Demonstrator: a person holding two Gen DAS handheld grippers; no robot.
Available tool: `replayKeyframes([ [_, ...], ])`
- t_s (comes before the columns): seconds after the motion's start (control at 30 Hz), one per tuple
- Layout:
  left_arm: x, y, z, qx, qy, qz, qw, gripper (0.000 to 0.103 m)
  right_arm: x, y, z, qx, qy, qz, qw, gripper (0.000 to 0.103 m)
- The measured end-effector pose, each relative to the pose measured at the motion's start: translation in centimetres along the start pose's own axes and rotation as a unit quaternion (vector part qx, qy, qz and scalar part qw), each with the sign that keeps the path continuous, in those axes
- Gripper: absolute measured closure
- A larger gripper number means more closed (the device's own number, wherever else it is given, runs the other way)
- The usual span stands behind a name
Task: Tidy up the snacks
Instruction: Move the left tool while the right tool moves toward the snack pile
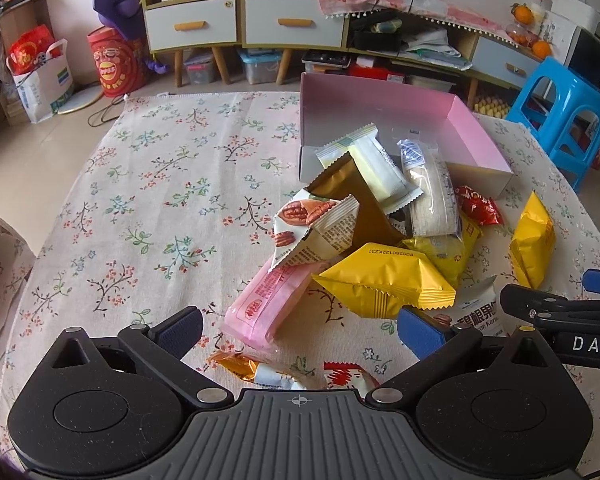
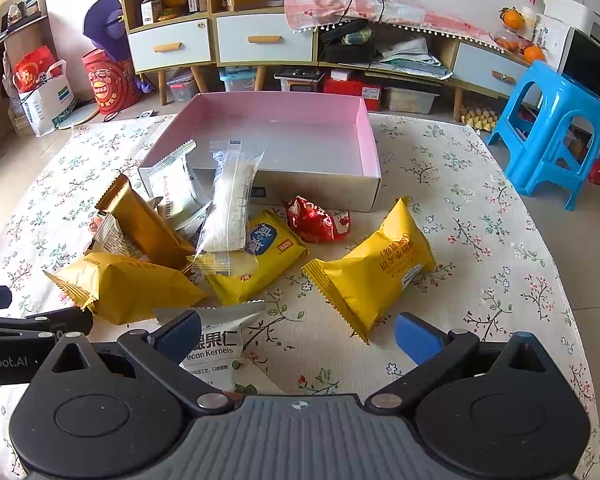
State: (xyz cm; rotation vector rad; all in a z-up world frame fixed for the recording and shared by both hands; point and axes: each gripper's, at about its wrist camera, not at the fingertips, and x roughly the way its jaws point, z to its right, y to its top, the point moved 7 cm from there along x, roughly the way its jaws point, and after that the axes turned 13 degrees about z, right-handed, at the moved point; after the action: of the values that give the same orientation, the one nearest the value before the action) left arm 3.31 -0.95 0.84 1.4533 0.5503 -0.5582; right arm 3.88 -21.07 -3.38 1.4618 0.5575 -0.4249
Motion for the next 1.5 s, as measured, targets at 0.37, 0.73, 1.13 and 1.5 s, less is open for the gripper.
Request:
replayKeyframes([
  [0.37,0.0,0.0,0.0,0.000,0.000,0.000,1.0000,0.000,0.0,0.1,0.0,-0.002,-0.001,0.001,1.000,0.008],
  [0.73,0.0,0.0,0.0,0.000,-0.001,0.000,1.0000,0.000,-0.2,0.2,0.1,-0.004,-0.004,0.003,1.000,0.008],
  [1.13,-0.8,0.8,0.5,0.005,-0.022,0.013,0.9997,0.000,-0.6,1.0,0.8,0.026,-0.004,-0.022,0.999,0.008],
  [1.5,0.7,2.5,-0.8,-0.015,-0.097,0.029,0.9948,0.000,-0.1,4.1,1.2,0.058,0.042,0.045,0.996,0.008],
])
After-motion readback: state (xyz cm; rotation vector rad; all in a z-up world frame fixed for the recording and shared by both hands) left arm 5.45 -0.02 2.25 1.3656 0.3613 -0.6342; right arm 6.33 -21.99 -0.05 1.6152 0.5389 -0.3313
